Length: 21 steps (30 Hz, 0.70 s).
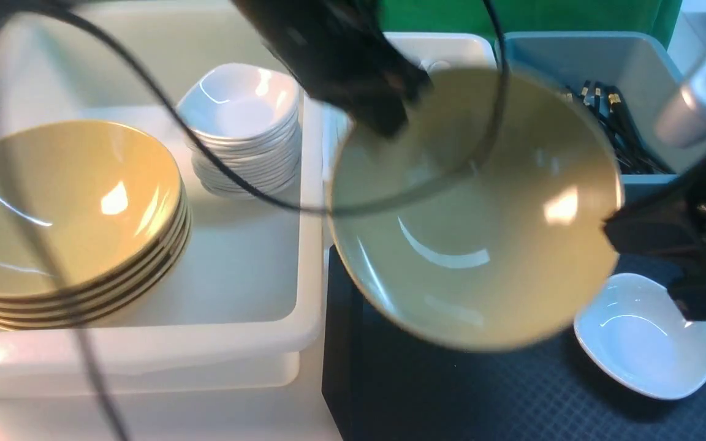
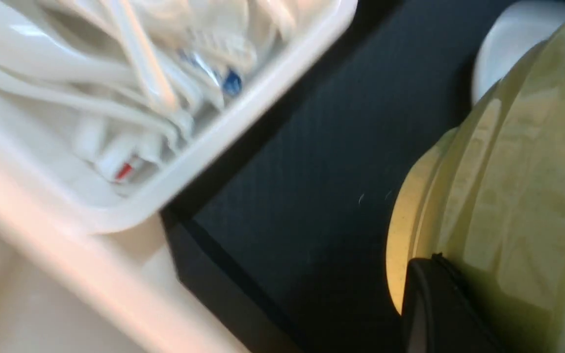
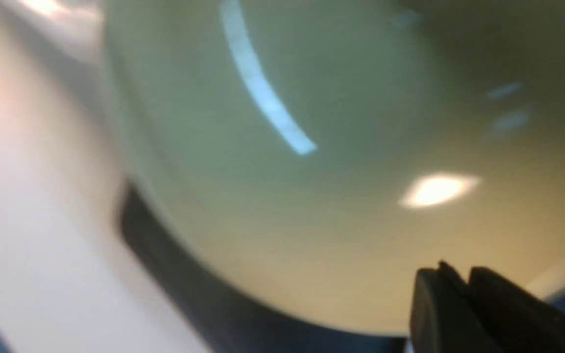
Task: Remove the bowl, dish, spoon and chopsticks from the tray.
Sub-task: Use the left arm to put the noodle bowl into the large storage box on the left
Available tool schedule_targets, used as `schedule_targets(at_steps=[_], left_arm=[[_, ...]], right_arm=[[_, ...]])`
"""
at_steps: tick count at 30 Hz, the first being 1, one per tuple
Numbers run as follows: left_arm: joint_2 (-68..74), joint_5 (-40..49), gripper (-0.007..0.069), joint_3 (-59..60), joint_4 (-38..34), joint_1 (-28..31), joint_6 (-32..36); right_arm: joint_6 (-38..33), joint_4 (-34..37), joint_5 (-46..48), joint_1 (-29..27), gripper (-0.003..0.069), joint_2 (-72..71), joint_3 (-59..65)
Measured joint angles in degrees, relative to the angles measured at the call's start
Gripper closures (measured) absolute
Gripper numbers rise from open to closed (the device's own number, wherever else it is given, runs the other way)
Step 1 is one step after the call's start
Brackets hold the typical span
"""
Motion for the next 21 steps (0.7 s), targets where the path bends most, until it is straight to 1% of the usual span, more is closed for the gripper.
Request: schedule_targets(at_steps=[1,2,3,4,5,6,7,12,13,14,15,16,17,20,21], left_arm=[[-2.95,0.15,0.0618,0.31,-1.02,2.65,-0.07],[-3.86,0.15,0.0618,0.59,-1.28,3.60,-0.14],[-8.18,0.10,0.0618,2.29,-1.83,8.38,-0.70],[-8.68,0.10,0.0618,2.92,-1.83,8.97,-0.75],[-11.22,0.10,0.0618,4.78,-1.97,12.04,-1.28],[-15.88,0.14,0.0618,9.21,-1.85,18.85,-2.57],[-16.91,0.14,0.0618,10.33,-1.77,20.27,-2.86],[-27.52,-1.97,0.0618,24.33,-0.81,37.29,-5.48],[-30.08,-3.69,0.0618,28.18,-0.87,42.26,-6.02],[-30.96,-4.72,0.0618,30.64,-1.14,44.96,-6.31],[-31.15,-5.25,0.0618,31.10,-1.28,45.60,-6.32],[-31.94,-6.98,0.0618,34.00,-1.82,50.35,-6.44],[-32.00,-8.35,0.0618,36.48,-2.26,53.27,-6.28],[-30.91,-11.39,0.0618,39.89,-3.04,57.23,-4.62],[-30.64,-11.79,0.0617,40.58,-3.09,57.53,-4.18]], right_arm=[[-2.32,3.14,-0.54,0.00,0.0617,0.47,-1.10],[-3.35,4.52,-0.60,0.00,0.0622,0.59,-1.47],[-5.75,7.47,-1.24,0.00,0.0626,0.78,-3.10],[-6.01,7.66,-1.37,0.00,0.0626,0.78,-3.43],[-6.76,8.44,-1.49,0.00,0.0626,0.78,-4.07],[-7.71,9.19,-1.87,0.00,0.0626,0.78,-5.27],[-7.82,9.22,-1.88,0.00,0.0626,0.78,-5.41],[-9.36,9.30,-2.53,0.00,0.0626,0.93,-5.83],[-9.62,9.30,-2.77,0.00,0.0626,1.25,-5.83],[-9.84,9.30,-2.91,0.00,0.0626,1.47,-5.83],[-9.88,9.30,-2.90,0.00,0.0626,1.54,-5.83],[-10.07,9.30,-3.03,0.00,0.0624,2.06,-5.83],[-10.13,9.30,-3.16,0.00,0.0624,2.71,-5.83],[-10.24,9.30,-3.21,0.00,0.0624,4.06,-5.83],[-10.24,9.30,-3.21,0.00,0.0624,4.25,-5.83]])
